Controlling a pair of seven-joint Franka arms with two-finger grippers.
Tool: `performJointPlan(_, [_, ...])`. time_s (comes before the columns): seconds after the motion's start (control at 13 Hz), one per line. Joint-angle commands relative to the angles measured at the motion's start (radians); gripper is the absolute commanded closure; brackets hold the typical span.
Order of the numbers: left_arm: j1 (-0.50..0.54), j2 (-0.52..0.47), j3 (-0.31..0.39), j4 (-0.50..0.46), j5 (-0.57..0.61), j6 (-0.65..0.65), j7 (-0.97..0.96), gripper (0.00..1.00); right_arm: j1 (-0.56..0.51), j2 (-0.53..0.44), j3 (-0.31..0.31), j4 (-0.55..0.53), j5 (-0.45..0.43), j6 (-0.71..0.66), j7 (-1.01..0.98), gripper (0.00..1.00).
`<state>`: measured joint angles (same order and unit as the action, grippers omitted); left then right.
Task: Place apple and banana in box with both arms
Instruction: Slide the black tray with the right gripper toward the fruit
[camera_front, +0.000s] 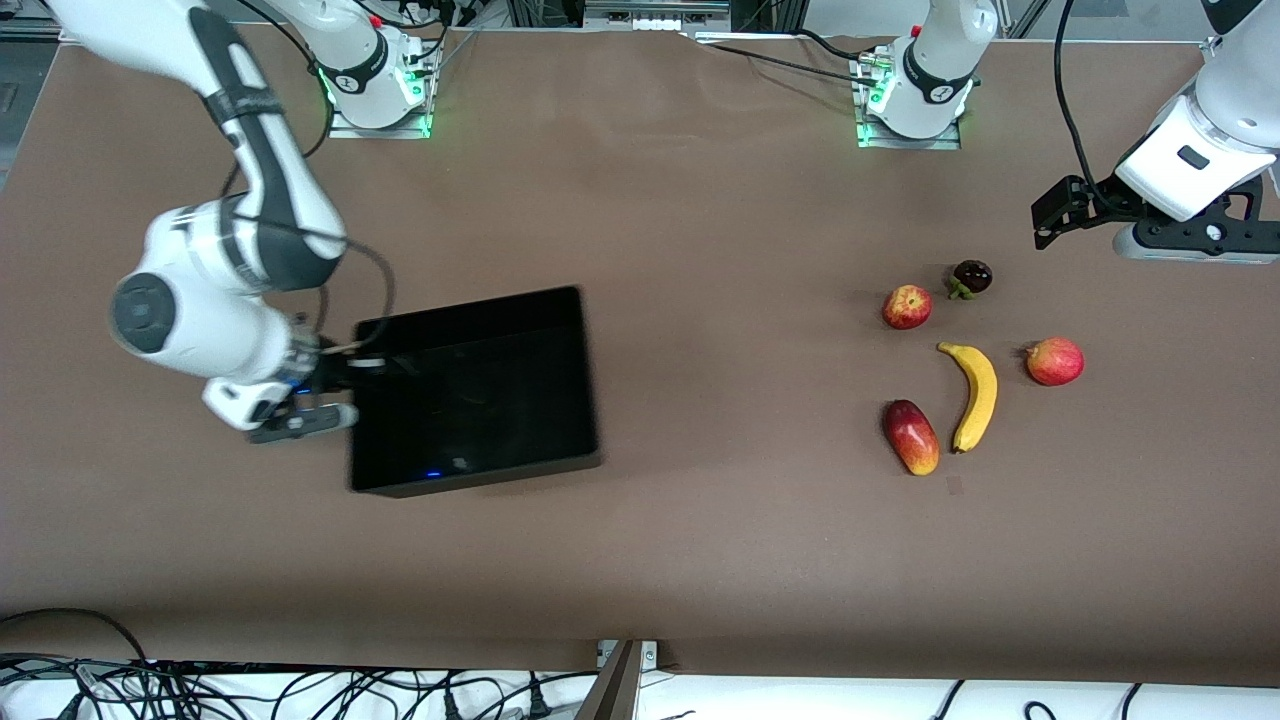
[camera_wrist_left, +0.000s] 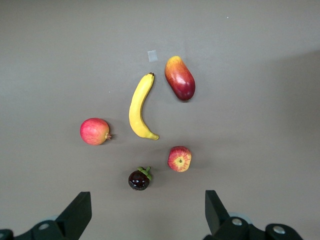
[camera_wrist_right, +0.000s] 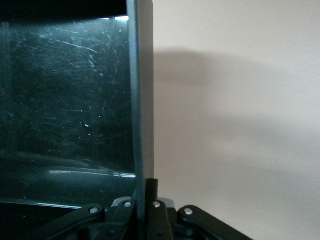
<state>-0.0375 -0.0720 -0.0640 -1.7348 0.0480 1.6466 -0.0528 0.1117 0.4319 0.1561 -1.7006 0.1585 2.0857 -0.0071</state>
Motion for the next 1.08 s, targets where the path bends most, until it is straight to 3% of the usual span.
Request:
performJointPlan(0.0, [0.002, 0.001, 0.003, 0.020, -0.014, -0.021, 0.021, 0.00, 0.136, 0.074, 0.008, 0.119, 0.036, -0.019, 0.178, 1.00])
performJointPlan(0.31, [0.002, 0.001, 0.003, 0.020, -0.014, -0.021, 0.021, 0.00, 0.369, 0.220, 0.002, 0.263, 0.013, 0.054, 0.497, 1.00])
performJointPlan(0.46, [0.004, 0.001, 0.003, 0.020, -0.014, -0.022, 0.022, 0.00, 0.449, 0.309, 0.000, 0.359, -0.043, 0.065, 0.646, 1.00])
performJointPlan(0.69, [0.004, 0.001, 0.003, 0.018, -0.016, -0.022, 0.014, 0.00, 0.526, 0.418, 0.000, 0.485, -0.070, 0.062, 0.785, 1.00])
performJointPlan(1.0, [0.004, 0.073, 0.003, 0.012, -0.014, -0.082, 0.022, 0.00, 0.577, 0.456, -0.013, 0.507, -0.071, 0.066, 0.808, 1.00])
